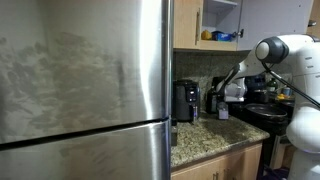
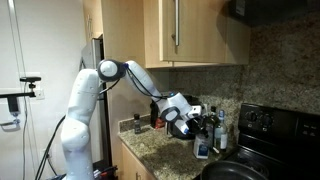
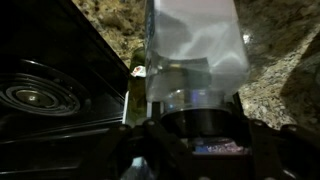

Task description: Pick up the bottle from the cabinet and put it on the counter, then close the cabinet door

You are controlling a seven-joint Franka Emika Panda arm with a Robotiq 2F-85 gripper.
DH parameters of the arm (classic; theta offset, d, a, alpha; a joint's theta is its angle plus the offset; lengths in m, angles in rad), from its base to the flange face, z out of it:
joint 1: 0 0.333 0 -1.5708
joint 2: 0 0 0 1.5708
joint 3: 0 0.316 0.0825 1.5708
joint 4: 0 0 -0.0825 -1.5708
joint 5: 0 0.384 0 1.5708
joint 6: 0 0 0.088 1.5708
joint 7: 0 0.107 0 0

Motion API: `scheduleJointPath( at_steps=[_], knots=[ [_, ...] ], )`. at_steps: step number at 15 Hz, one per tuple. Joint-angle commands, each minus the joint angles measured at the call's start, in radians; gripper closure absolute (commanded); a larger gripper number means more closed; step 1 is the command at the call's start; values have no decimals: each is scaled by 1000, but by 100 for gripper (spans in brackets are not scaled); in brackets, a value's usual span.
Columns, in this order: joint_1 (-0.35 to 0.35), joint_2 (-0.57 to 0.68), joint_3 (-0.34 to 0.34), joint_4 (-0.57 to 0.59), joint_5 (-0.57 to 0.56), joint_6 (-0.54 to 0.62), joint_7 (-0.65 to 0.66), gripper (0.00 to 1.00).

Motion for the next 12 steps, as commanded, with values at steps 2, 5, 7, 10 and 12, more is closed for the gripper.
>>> scheduleJointPath(
  at_steps=[2, 5, 7, 10, 12],
  knots=[
    [-10, 31, 5, -16, -142, 122, 125, 48],
    [24, -24, -10, -90, -117, 168, 89, 5],
    [45, -76, -35, -150, -115, 175, 83, 0],
    [161, -189, -186, -273, -105, 150, 45, 0],
    [280, -237, -356, -340, -98, 141, -19, 0]
  ],
)
